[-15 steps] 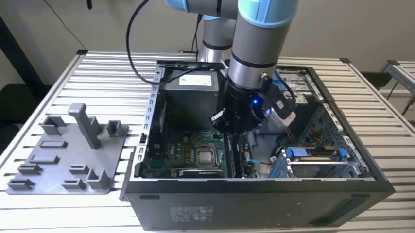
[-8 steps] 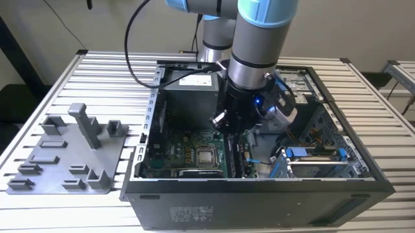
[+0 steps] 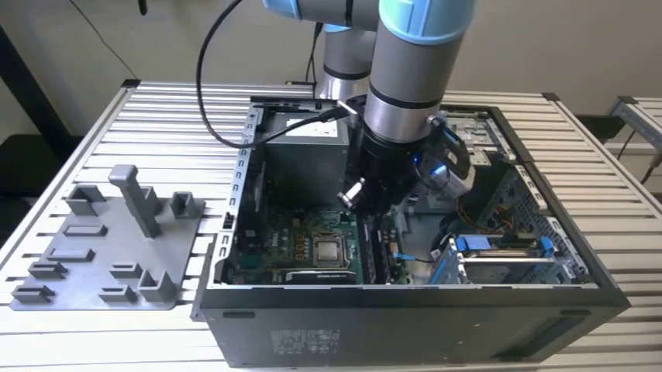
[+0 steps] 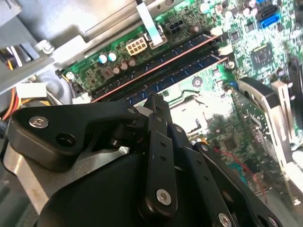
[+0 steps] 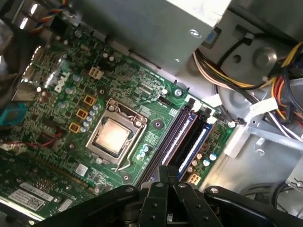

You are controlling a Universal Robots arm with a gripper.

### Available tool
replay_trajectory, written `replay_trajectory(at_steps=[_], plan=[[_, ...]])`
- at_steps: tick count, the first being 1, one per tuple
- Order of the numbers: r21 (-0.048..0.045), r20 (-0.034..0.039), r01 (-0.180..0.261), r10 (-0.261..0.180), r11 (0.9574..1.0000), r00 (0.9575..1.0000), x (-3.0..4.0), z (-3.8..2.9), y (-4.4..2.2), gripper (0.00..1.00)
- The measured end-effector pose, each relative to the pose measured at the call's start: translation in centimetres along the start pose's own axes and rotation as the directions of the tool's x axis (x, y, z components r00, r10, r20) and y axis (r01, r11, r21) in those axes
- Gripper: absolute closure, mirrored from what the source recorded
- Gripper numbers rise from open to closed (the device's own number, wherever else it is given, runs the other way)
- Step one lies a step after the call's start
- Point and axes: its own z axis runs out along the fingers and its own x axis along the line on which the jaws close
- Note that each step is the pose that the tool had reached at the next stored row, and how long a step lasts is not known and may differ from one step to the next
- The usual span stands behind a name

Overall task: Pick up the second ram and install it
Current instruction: 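Press down the second ram until it locks into place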

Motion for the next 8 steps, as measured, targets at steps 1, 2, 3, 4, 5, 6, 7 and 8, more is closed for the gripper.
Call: replay_trajectory(at_steps=[1,2,3,4,5,6,7,8], plan=[[0.0001,0.0002,0.018,-0.018,0.9998,0.9998,0.00,0.00,0.00,0.89],[0.0002,0.0005,0.037,-0.037,0.9993,0.9993,0.00,0.00,0.00,0.89],[0.0003,0.0007,0.054,-0.054,0.9985,0.9985,0.00,0.00,0.00,0.89],[0.0004,0.0010,0.072,-0.072,0.9974,0.9974,0.00,0.00,0.00,0.89],[0.0005,0.0012,0.090,-0.090,0.9959,0.9959,0.00,0.00,0.00,0.89],[0.0006,0.0014,0.108,-0.108,0.9941,0.9941,0.00,0.00,0.00,0.89],[0.0007,0.0017,0.126,-0.126,0.9920,0.9920,0.00,0.00,0.00,0.89],[0.0009,0.0018,0.144,-0.144,0.9896,0.9896,0.00,0.00,0.00,0.89]])
